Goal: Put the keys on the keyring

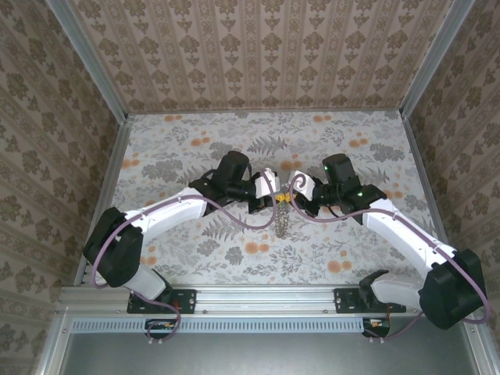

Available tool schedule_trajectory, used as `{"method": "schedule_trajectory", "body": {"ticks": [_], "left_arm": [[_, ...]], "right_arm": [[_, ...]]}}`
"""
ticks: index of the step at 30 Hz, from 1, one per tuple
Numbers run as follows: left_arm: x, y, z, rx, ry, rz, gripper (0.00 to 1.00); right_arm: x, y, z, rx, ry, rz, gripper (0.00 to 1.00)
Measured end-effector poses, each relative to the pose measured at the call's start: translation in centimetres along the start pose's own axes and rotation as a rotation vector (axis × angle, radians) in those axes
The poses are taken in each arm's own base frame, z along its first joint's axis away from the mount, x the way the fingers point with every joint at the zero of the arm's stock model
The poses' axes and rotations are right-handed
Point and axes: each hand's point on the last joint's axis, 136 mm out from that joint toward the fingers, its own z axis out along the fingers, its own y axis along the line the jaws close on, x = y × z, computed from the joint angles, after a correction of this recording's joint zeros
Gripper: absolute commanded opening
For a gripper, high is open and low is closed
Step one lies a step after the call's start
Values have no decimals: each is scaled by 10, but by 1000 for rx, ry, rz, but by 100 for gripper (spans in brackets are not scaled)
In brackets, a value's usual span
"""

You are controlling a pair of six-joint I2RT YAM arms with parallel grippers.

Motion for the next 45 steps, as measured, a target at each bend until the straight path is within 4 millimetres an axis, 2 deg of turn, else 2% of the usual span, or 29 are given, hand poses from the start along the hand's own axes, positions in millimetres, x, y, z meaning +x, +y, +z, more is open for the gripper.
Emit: {"method": "schedule_trajectory", "body": {"ticks": [5,10,16,21,26,35,40,45], "left_arm": [[2,0,1,-6,-40,-8,0],[7,-2,0,-2,-112,-55,0],[-1,7,-9,-35,-236,-97,0],[-14,14,-17,-66,-352,-117,0],[-18,18,-16,-75,-410,-137,0],[-19,20,-17,-87,-417,-137,0],[-17,20,-16,-84,-411,-144,0],[-16,19,-16,-81,-405,-150,0]], "right_arm": [[4,-1,1,26,-27,-3,11],[7,0,5,25,-65,12,14],[7,-8,7,59,-129,42,21],[13,-9,11,76,-168,95,21],[6,-14,10,99,-218,132,21],[-6,-19,-19,212,-236,58,20],[-8,-14,-22,191,-227,47,18],[-19,-20,-21,179,-245,38,18]]}}
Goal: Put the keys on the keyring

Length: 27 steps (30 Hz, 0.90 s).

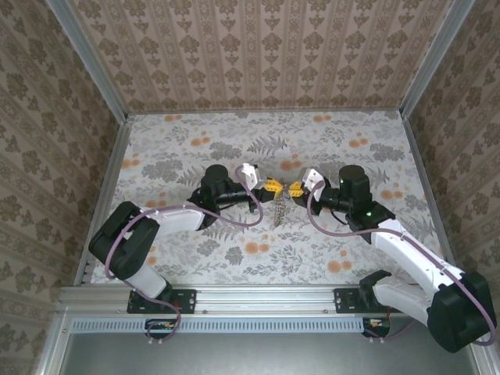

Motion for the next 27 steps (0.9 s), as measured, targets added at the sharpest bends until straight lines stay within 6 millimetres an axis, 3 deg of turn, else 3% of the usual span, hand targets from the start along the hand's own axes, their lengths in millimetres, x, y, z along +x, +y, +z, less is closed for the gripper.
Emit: {"method": "schedule_trajectory", "body": {"ticks": [14,20,27], "left_arm": [[4,-1,0,5,15,-14,0],[4,-1,0,5,14,-14,0],[4,0,-1,7,16,-17,0]], "right_arm": [[9,-1,19,-52,9,34,11],[9,0,20,-68,-2,51,15],[9,-1,26,-91,-12,58,12]]}}
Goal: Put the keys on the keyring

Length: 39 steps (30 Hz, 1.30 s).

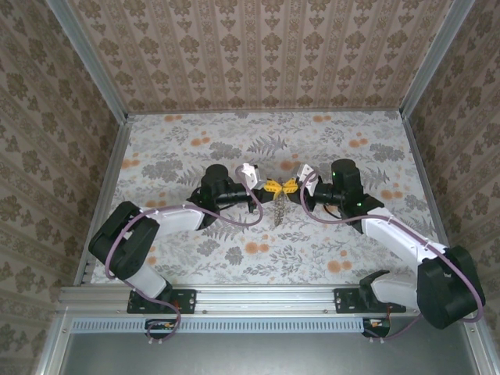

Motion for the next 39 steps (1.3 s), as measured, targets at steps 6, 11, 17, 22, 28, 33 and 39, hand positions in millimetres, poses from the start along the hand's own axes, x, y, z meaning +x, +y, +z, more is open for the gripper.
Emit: {"method": "schedule_trajectory", "body": {"ticks": [6,11,17,22,28,33,39], "left_arm": [[0,2,-1,-4,-1,1,0],[-1,2,-2,-6,1,6,7],[-3,1,-1,-2,71,35,14],[-4,0,6,8,181,87,14],[6,-5,7,25,273,118,0],[8,-8,6,39,306,136,0],[3,-9,7,44,275,146,0]], "right_arm": [[-2,-1,0,-10,-7,-5,0],[-4,0,-2,-25,22,-17,0],[-7,2,-6,-47,79,-40,0],[-5,2,-11,-35,136,-64,0],[2,7,-12,-39,206,-84,0],[4,11,-14,-43,242,-104,0],[1,9,-16,-37,210,-88,10]]}}
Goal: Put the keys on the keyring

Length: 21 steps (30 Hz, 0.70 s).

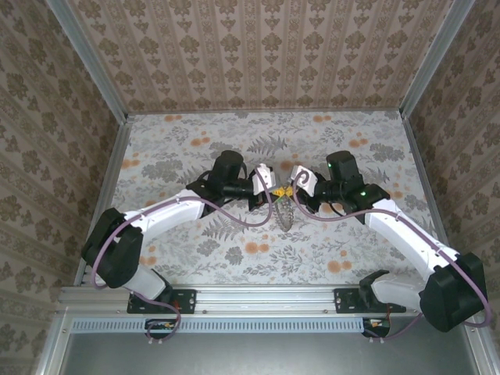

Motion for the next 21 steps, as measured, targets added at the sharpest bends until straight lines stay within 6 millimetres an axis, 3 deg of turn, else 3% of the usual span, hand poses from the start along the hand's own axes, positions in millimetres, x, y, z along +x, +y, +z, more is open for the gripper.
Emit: {"method": "schedule_trajectory", "body": {"ticks": [6,21], "left_arm": [[0,-1,-5,2,-75,-32,0],[-22,5,-17,0,-228,-51,0]], "right_arm": [[-2,0,0,-28,-91,58,17],[-17,-10,-2,-73,-228,131,21]]}}
